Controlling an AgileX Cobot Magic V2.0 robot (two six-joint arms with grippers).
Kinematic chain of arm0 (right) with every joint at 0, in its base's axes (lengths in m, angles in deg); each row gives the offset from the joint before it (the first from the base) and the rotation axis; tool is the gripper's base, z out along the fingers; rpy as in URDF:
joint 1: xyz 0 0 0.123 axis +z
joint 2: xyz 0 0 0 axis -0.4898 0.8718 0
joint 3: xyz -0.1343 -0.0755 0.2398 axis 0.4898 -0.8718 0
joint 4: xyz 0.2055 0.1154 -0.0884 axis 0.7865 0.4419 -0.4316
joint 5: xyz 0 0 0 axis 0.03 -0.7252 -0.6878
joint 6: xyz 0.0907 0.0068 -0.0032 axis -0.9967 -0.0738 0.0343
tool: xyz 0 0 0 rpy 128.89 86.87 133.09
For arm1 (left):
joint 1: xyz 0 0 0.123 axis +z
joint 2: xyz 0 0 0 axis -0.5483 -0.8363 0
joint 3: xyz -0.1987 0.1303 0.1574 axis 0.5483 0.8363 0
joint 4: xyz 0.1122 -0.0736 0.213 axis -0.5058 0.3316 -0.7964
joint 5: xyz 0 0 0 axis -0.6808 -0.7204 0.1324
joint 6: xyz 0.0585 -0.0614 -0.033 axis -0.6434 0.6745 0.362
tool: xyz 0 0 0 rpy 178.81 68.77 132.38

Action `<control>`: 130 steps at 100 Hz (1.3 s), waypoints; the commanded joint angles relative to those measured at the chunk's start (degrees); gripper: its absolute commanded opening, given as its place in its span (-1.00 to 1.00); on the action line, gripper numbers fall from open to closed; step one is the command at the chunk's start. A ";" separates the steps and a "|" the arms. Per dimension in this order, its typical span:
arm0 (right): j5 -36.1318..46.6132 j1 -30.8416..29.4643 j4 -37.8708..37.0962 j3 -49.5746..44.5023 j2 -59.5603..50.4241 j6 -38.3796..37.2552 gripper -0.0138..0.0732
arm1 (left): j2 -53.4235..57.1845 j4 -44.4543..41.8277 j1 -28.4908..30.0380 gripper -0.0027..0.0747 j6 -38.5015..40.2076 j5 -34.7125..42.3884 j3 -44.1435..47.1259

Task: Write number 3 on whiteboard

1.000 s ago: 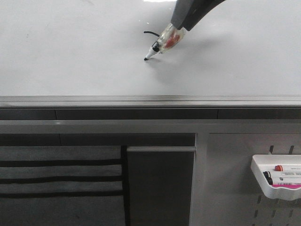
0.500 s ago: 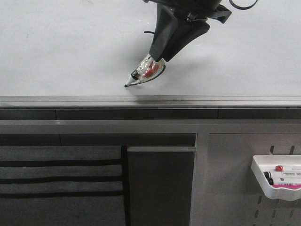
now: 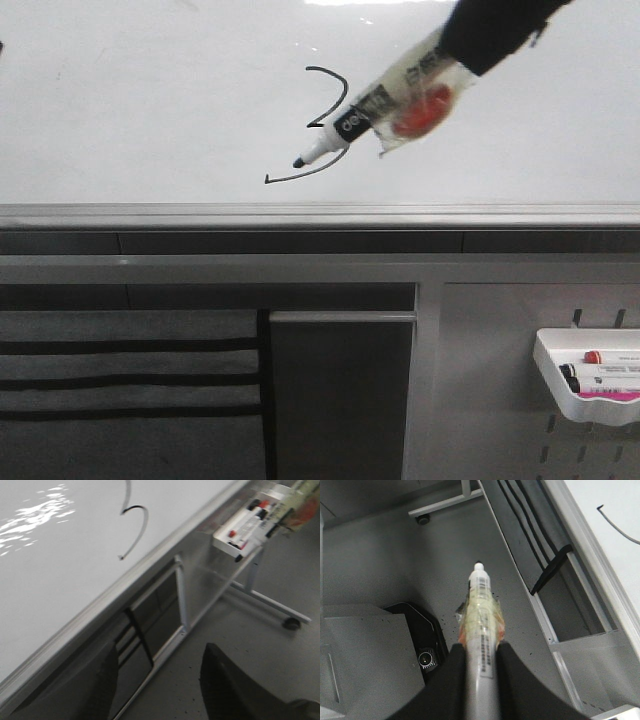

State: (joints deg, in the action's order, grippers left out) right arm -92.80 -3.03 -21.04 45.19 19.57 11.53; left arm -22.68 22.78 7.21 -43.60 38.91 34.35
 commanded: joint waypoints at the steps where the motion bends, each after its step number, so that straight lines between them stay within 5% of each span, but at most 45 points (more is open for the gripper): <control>1: 1.74 -0.12 2.24 0.43 -3.03 3.41 -0.68 | -2.77 2.39 -4.01 -0.03 -2.85 -0.40 -4.05; 34: -0.53 -0.12 2.81 0.43 -3.28 15.88 -0.68 | -17.47 2.06 -17.05 -0.03 -6.57 -0.49 -14.27; 51: 0.20 -0.12 5.18 0.54 -3.28 21.19 -0.68 | -24.17 1.93 -17.64 -0.03 -8.01 -1.63 -19.73; 95: 5.01 -0.12 5.44 0.54 -3.28 21.34 -0.68 | -29.25 2.05 -17.64 -0.04 -10.84 -2.33 -23.92; 130: 4.68 -0.12 7.57 0.54 -3.16 21.08 -0.68 | -29.25 2.17 -17.64 -0.55 -10.84 -2.33 -24.69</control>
State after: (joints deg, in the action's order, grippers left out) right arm -89.99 -3.03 -17.25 44.30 17.76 31.95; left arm -53.38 22.90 -10.00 -54.31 34.95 11.60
